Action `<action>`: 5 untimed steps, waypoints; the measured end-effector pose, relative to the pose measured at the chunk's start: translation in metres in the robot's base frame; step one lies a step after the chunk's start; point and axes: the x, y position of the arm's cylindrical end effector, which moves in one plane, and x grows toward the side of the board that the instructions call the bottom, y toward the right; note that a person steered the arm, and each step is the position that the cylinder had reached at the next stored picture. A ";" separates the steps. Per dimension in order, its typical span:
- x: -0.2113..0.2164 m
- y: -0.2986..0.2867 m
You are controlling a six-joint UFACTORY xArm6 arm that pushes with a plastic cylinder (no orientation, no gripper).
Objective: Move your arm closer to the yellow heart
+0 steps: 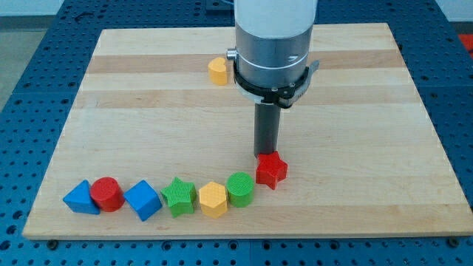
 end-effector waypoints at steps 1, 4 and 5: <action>0.020 0.000; 0.017 -0.012; -0.029 -0.086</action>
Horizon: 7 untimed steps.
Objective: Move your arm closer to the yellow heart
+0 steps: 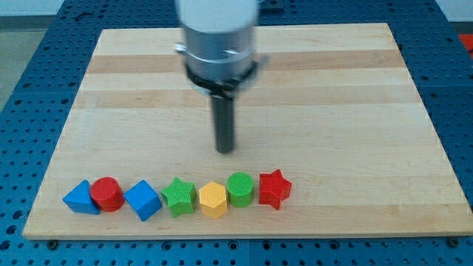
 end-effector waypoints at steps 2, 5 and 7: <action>-0.031 -0.077; -0.208 -0.048; -0.211 0.004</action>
